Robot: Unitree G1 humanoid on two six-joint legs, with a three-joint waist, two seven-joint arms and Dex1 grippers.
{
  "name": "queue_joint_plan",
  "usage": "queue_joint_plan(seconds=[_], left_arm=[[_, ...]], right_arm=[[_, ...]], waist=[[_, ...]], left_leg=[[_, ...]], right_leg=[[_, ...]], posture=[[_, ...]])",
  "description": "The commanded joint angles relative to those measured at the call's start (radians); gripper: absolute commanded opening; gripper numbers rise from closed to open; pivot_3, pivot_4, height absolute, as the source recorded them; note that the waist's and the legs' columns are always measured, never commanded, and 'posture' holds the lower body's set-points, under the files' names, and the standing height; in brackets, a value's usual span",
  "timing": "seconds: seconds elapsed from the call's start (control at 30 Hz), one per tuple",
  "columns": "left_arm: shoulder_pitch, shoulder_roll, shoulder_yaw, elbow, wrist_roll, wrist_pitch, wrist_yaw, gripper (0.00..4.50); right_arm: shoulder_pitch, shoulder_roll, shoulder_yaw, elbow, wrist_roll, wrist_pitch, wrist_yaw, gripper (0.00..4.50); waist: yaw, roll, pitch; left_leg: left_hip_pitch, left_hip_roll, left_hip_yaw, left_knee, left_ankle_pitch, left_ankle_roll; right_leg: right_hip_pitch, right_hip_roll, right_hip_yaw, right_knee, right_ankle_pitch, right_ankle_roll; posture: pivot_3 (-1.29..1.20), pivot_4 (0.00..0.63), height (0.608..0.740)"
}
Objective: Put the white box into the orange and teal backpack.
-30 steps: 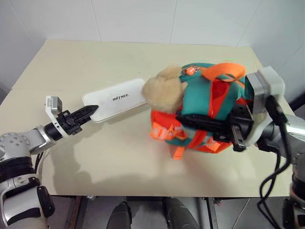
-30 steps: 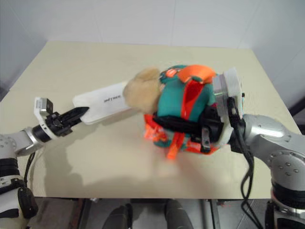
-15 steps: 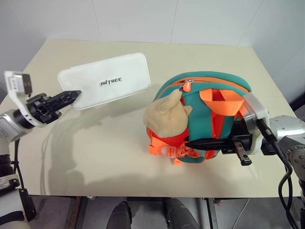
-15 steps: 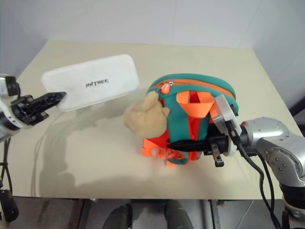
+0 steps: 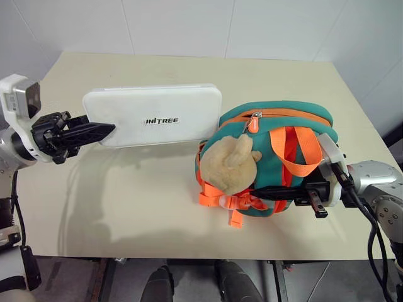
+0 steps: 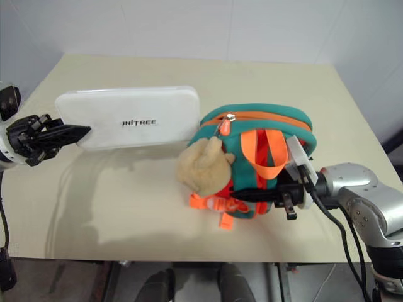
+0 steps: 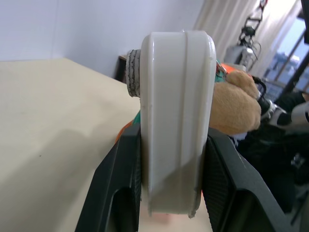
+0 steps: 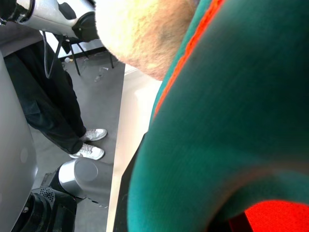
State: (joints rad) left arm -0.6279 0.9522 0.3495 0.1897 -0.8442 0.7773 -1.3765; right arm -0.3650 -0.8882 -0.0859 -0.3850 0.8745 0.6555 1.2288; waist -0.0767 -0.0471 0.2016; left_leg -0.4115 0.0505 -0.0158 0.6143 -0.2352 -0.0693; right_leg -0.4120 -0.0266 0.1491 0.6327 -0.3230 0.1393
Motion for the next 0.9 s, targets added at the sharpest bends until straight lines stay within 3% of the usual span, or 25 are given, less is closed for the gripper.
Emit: queue_joint_plan(seconds=[0.03, 0.5, 0.73, 0.9], left_arm=[[-0.043, 0.017, -0.018, -0.047, 0.004, -0.032, -0.04, 1.31], [-0.155, 0.12, -0.105, -0.053, 0.031, -0.015, -0.17, 1.31], [-0.192, 0.051, -0.239, -0.109, 0.18, -0.164, -0.103, 1.31], [-0.254, -0.07, -0.321, -0.129, 0.255, -0.196, 0.005, 1.31]], right_arm=[[-0.01, 0.011, -0.002, -0.003, -0.006, -0.006, 0.002, 0.0], [-0.056, 0.04, 0.017, 0.036, -0.052, -0.009, 0.01, 0.0], [-0.082, 0.056, 0.033, 0.045, -0.065, -0.008, 0.005, 0.0], [-0.097, 0.075, 0.042, 0.051, -0.076, -0.007, 0.001, 0.0]], waist=[[0.002, 0.0, 0.0], [-0.006, 0.001, 0.001], [0.0, 0.001, 0.001], [0.002, 0.001, 0.001]], left_leg=[[0.0, 0.0, 0.0, 0.0, 0.0, 0.0], [0.001, 0.0, 0.0, 0.002, 0.0, 0.0], [0.002, 0.0, 0.0, 0.006, 0.0, 0.0], [0.002, 0.0, 0.0, 0.009, 0.0, 0.0]], right_leg=[[0.0, 0.0, 0.0, 0.0, 0.0, 0.0], [0.0, 0.001, 0.0, 0.005, -0.001, 0.0], [0.0, 0.001, 0.0, 0.01, -0.002, -0.001], [0.001, 0.001, 0.001, 0.012, -0.002, 0.0]], posture=[[0.0, 0.15, 0.74], [0.0, 0.15, 0.74], [0.0, 0.15, 0.74], [0.0, 0.15, 0.74]])
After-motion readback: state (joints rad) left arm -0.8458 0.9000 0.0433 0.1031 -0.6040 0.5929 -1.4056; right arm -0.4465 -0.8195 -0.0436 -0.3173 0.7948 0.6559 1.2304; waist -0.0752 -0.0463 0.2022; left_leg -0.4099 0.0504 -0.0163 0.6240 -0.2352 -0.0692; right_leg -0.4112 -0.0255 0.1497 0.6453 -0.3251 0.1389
